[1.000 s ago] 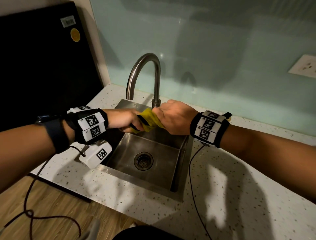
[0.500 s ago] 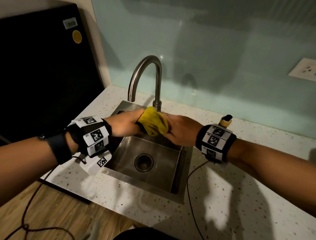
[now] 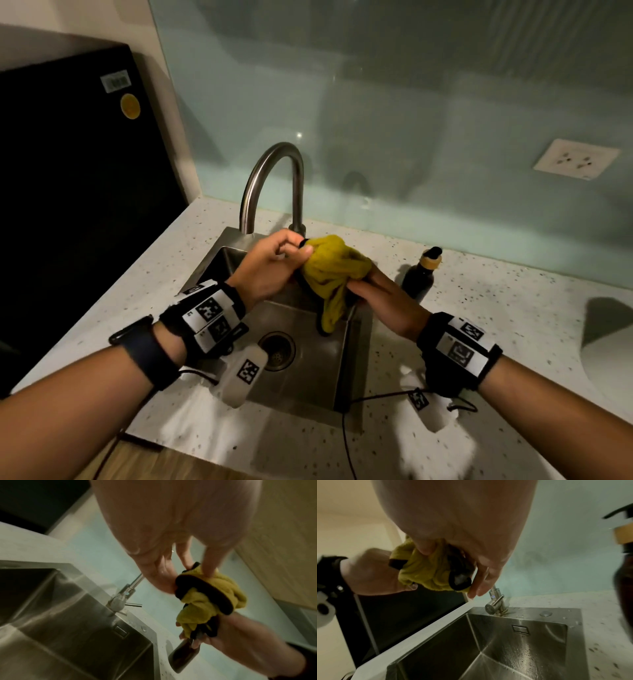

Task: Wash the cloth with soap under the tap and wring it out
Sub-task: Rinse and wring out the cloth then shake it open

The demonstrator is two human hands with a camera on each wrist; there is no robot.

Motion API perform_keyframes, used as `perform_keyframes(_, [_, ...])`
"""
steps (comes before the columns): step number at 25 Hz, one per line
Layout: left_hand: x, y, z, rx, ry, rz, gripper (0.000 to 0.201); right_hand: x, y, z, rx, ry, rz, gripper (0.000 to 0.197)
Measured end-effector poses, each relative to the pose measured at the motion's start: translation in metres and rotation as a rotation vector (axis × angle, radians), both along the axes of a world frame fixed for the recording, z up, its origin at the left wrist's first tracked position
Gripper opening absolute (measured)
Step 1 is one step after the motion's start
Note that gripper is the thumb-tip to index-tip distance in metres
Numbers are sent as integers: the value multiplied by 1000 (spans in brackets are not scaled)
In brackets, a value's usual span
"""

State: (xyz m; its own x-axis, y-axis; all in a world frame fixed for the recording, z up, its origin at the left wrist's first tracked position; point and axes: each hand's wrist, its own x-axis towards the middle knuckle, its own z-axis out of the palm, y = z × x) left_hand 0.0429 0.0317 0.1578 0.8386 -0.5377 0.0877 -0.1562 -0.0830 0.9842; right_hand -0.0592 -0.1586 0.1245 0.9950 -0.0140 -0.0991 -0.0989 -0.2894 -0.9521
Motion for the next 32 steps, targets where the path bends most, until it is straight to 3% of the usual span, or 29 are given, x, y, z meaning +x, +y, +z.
perform_keyframes(2, [3,-18,8,-46,76,47,8,-5,2,17,149,-2,-152,26])
perform_keyframes(5, [7,-40,26,-119,125,36,10,-14,-3,36,375,119,-253,45])
perform_keyframes(7, [10,-52,41,-134,124,62,13,-18,-6,42,399,154,-257,49])
perform_keyframes(9, [11,-64,52,-108,89,0,14,-25,-12,42,319,113,-297,43])
perform_keyframes(14, [10,-76,73,41,-116,-81,15,-30,-14,56,37,3,-320,49])
perform_keyframes(17, [9,-82,89,87,-100,-126,18,-23,3,72,-138,-27,-277,54])
perform_keyframes(19, [10,-85,97,114,-67,-153,22,-12,9,77,-316,-117,-350,41])
perform_keyframes(21, [11,-84,101,115,-15,-180,22,-1,7,84,-391,-214,-431,14])
perform_keyframes(24, [15,-76,96,81,26,-238,27,6,-1,99,-196,-183,-480,19])
perform_keyframes(27, [16,-64,80,132,-130,-318,44,-1,-6,117,181,-53,-452,24])
perform_keyframes(29, [17,-61,71,201,-165,-394,60,-9,-11,125,272,-19,-393,23])
perform_keyframes(32, [20,-60,66,191,-86,-539,74,-17,-17,131,371,24,-346,25])
